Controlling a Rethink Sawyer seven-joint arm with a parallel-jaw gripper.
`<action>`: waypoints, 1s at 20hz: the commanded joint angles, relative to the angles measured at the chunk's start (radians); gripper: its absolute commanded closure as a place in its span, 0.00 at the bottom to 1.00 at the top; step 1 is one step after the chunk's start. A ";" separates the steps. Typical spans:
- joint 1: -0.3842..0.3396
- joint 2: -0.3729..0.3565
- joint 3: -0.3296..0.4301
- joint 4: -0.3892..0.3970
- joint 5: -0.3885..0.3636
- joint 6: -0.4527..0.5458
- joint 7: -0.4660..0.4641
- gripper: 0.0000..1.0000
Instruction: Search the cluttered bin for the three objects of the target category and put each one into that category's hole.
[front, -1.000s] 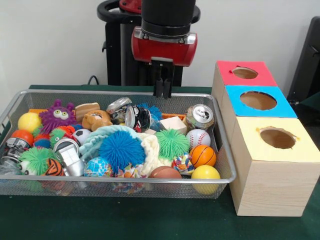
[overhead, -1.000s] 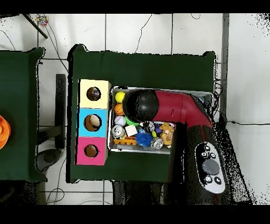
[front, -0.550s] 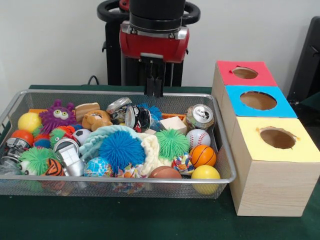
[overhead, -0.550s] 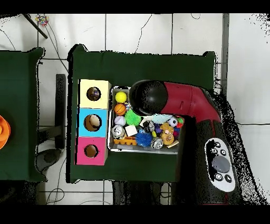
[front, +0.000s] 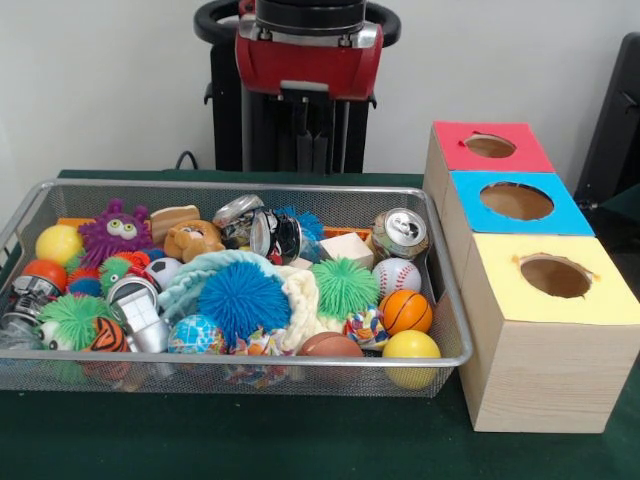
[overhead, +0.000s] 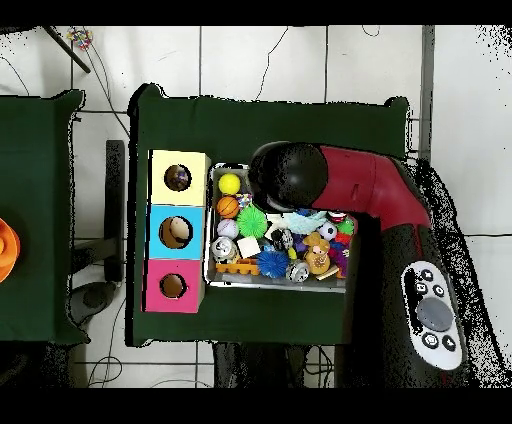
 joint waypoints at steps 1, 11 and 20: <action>-0.036 0.014 0.097 -0.046 -0.008 0.172 -0.153 1.00; -0.066 0.013 0.125 -0.071 -0.024 0.204 -0.171 1.00; -0.071 0.035 0.133 -0.094 -0.042 0.201 -0.182 1.00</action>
